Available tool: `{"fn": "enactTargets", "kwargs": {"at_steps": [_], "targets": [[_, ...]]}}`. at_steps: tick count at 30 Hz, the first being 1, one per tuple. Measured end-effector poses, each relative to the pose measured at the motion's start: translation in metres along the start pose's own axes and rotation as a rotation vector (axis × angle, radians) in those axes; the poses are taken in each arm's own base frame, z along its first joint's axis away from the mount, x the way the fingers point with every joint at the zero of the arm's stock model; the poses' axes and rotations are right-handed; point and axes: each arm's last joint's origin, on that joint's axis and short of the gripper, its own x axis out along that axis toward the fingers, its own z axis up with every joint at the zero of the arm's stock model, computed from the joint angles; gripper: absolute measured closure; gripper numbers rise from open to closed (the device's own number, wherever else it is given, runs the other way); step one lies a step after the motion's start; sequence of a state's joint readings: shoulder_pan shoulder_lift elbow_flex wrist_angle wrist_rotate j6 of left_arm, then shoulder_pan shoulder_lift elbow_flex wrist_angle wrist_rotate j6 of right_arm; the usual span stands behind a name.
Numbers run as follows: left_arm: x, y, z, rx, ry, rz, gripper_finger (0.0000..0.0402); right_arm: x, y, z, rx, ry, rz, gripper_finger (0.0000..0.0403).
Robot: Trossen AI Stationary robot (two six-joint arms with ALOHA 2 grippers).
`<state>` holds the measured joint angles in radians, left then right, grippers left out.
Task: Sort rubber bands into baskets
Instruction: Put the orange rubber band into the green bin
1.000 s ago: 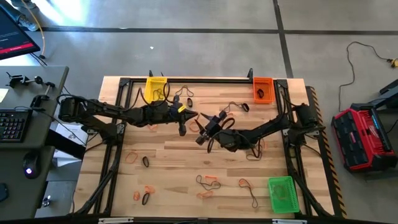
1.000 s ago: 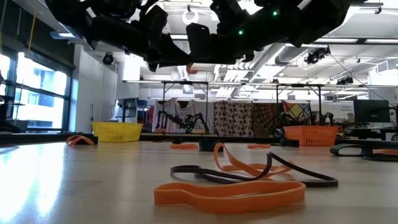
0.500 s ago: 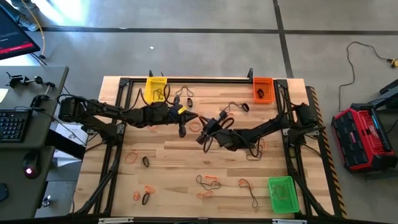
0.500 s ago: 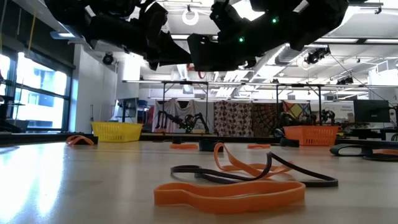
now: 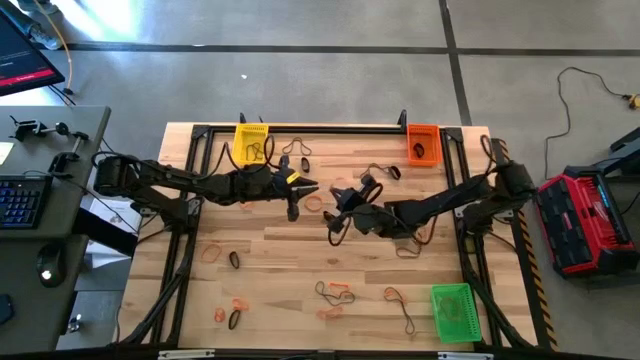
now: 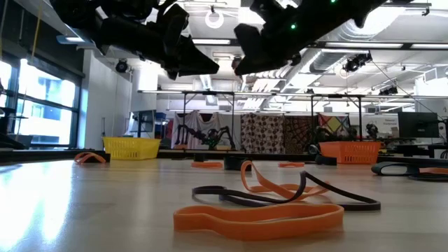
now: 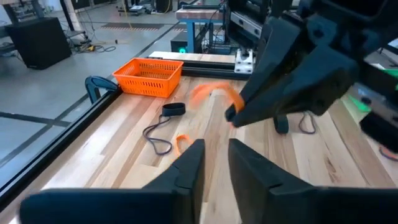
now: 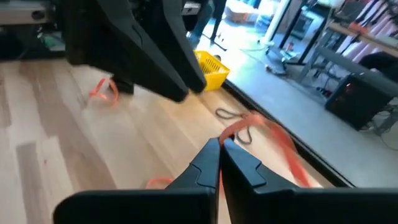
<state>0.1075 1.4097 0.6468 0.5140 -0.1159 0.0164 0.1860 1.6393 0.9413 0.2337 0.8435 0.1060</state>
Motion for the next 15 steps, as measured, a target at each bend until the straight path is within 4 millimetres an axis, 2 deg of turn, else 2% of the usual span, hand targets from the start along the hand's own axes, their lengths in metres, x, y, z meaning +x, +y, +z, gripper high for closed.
{"fn": "enactTargets", "kwargs": {"at_steps": [7,11,15], "targets": [[-0.001,-0.005,0.001,0.041,-0.01,-0.022,0.0277,-0.019,-0.018,0.011,0.001,0.048,0.037,0.0402],[-0.001,-0.006,0.001,0.021,-0.011,-0.05,0.0276,-0.034,-0.031,0.019,0.052,0.092,0.146,0.0402],[-0.001,-0.007,0.002,-0.002,-0.023,-0.074,0.0296,-0.051,-0.046,0.021,0.113,0.222,0.239,0.0403]]}}
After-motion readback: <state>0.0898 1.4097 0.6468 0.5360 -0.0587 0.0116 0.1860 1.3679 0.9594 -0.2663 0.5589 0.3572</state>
